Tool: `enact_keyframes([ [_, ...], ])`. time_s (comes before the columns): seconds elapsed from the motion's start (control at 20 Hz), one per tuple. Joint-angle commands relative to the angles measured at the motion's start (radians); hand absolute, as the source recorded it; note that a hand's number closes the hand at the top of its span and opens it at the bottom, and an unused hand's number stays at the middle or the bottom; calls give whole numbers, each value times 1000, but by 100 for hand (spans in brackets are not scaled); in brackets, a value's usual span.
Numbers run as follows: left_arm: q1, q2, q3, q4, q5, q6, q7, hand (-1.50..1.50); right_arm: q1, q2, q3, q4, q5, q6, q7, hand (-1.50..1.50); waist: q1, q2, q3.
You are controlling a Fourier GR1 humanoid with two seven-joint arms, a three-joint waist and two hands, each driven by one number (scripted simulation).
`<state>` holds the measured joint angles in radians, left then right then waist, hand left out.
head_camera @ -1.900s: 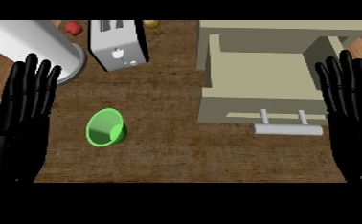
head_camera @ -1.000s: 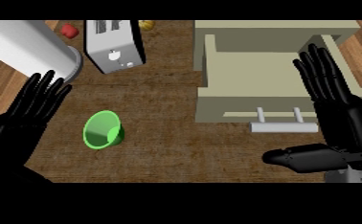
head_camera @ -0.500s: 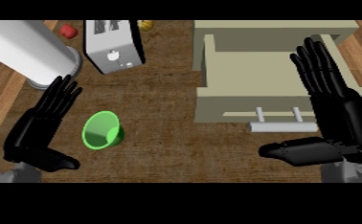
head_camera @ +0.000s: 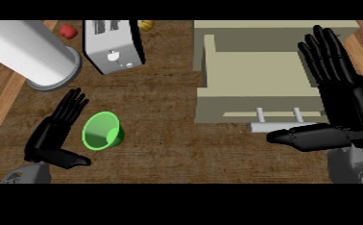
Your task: Pick up the cup, place it into the drawer and close the drawer
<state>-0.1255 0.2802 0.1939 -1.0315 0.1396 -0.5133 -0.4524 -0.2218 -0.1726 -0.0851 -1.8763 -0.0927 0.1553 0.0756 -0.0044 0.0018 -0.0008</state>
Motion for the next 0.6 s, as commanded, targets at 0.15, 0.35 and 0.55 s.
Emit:
enact_keyframes([
  [0.15,-148,29,8,386,-127,4,-236,-150,-5,-6,-14,0,-10,17,5,-150,-4,0,0],
  [0.35,-169,63,14,580,-175,2,-408,-150,-50,-47,-60,-28,-83,46,78,-150,-11,3,-2],
  [0.55,-231,76,14,708,-208,40,-489,-150,-57,-41,-39,-50,-55,29,107,-150,-15,4,-2],
])
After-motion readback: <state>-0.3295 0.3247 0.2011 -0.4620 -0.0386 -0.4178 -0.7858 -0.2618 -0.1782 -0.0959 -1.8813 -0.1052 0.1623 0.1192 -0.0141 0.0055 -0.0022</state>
